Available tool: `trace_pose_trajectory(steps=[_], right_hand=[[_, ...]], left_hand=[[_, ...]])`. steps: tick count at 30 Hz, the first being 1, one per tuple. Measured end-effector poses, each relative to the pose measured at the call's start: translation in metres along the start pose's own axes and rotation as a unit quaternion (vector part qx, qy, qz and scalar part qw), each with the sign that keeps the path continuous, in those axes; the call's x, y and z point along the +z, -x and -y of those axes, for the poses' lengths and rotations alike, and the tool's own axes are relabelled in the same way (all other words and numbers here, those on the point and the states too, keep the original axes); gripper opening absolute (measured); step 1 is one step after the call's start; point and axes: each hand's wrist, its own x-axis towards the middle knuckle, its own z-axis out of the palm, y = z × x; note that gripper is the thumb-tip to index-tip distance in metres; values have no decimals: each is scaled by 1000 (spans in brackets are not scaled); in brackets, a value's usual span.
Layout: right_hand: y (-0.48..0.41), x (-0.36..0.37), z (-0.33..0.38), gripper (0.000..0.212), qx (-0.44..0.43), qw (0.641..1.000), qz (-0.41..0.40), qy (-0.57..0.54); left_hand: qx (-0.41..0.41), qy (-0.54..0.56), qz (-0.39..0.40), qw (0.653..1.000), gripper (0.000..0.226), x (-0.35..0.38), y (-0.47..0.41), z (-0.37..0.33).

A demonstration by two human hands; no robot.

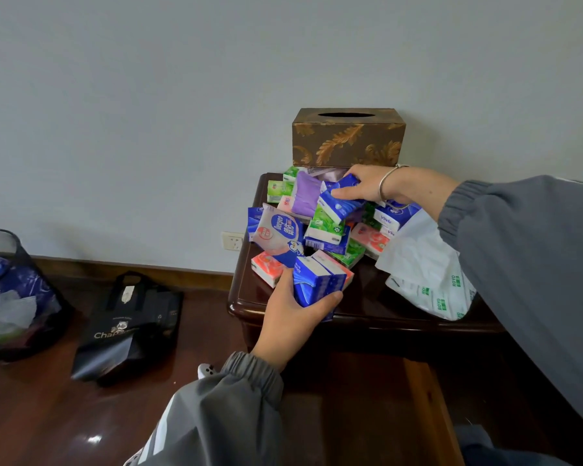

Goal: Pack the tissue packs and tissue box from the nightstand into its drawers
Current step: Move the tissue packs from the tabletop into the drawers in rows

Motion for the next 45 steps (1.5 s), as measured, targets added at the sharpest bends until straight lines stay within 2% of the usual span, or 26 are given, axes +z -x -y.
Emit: trace_pose_trajectory(steps=[10,15,19,22,28,36,41,45], right_hand=[[-1,2,14,94,5,999,28,38],[1,2,15,93,-7,992,14,122],[4,6,20,91,-27,964,-26,264],[4,9,20,93,-17,953,-31,302],[9,11,19,89,-37,984,-12,173],[12,20,17,102,-29,992,-71,96],[15,26,10,100,-33,992,-117,43],[20,31,10,94,-78,983,-165,-7]], left_hand=[[5,-3,-4,1000,43,2,2,-2],[12,-4,-7,1000,45,3,2,-1],[15,-9,-8,1000,44,4,1,0],[16,-10,-8,1000,44,4,1,1],[23,-15,-11,1000,45,5,2,0],[25,-29,-18,999,47,7,2,1],[30,-34,-19,999,48,9,2,3],[30,-35,-17,999,49,9,2,3]])
